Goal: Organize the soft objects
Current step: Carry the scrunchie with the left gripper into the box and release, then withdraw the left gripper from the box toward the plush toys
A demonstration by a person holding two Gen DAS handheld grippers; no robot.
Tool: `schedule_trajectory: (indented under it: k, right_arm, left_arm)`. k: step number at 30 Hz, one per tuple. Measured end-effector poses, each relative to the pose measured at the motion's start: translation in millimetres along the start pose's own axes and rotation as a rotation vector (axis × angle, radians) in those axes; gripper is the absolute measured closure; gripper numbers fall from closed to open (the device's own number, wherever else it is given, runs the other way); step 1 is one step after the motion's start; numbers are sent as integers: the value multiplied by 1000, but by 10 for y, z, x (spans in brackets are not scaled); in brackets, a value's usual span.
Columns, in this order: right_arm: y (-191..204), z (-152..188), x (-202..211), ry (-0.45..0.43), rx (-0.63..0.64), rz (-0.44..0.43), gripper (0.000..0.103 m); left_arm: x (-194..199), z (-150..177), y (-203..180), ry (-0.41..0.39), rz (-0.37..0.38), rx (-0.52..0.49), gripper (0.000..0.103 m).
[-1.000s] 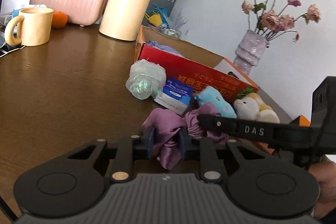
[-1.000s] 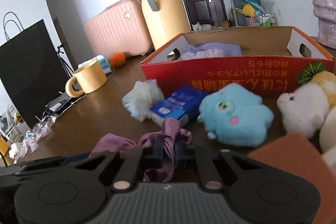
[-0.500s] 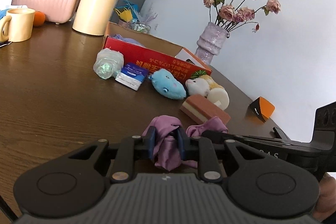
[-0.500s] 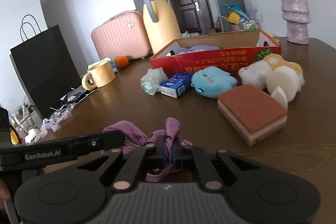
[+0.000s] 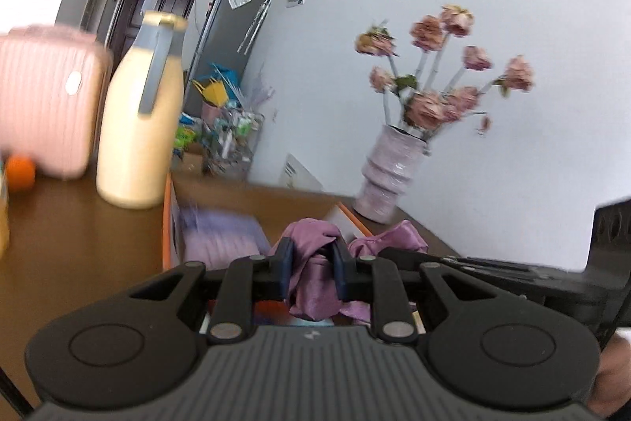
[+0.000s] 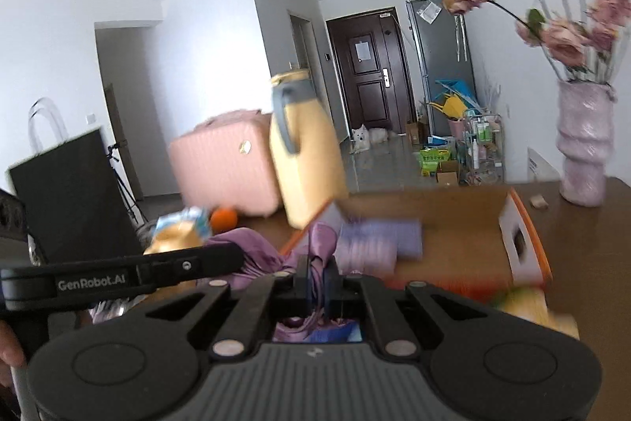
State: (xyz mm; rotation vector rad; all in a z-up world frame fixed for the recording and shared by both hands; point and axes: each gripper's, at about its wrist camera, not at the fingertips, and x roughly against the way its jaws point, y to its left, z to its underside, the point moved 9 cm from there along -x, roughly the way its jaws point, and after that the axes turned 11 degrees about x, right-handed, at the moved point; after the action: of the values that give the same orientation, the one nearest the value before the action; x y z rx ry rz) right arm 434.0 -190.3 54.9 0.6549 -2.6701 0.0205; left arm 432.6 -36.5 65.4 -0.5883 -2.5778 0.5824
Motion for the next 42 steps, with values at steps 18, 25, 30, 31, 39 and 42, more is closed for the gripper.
schedule_trajectory:
  k: [18,25,30,31,39,42]
  right_arm:
    - [-454,402,-2151,437,-64,-19,89]
    - [-732,-121,-1469,291,-27,33,57]
    - [-1106,-467,-735,164,48,178,43]
    - [-1165,-492,-604,143,55,206,42]
    - [-1131,-416,113,33,92,268,39]
    - [-941,-208,464,-29,121,277,37]
  left_arm:
    - [-1529,1,962,227,-297,-121,58]
    - [-1257,-430,694,121,-312,-127,39]
    - [-923,-640,329,32,-277,-139,32]
    - [-865,-654,262,17,-274,-141,31]
    - [-402,-513,-152,-84,-264,-154,27]
    - [-62,-254,-224,-152,-265,-155,25]
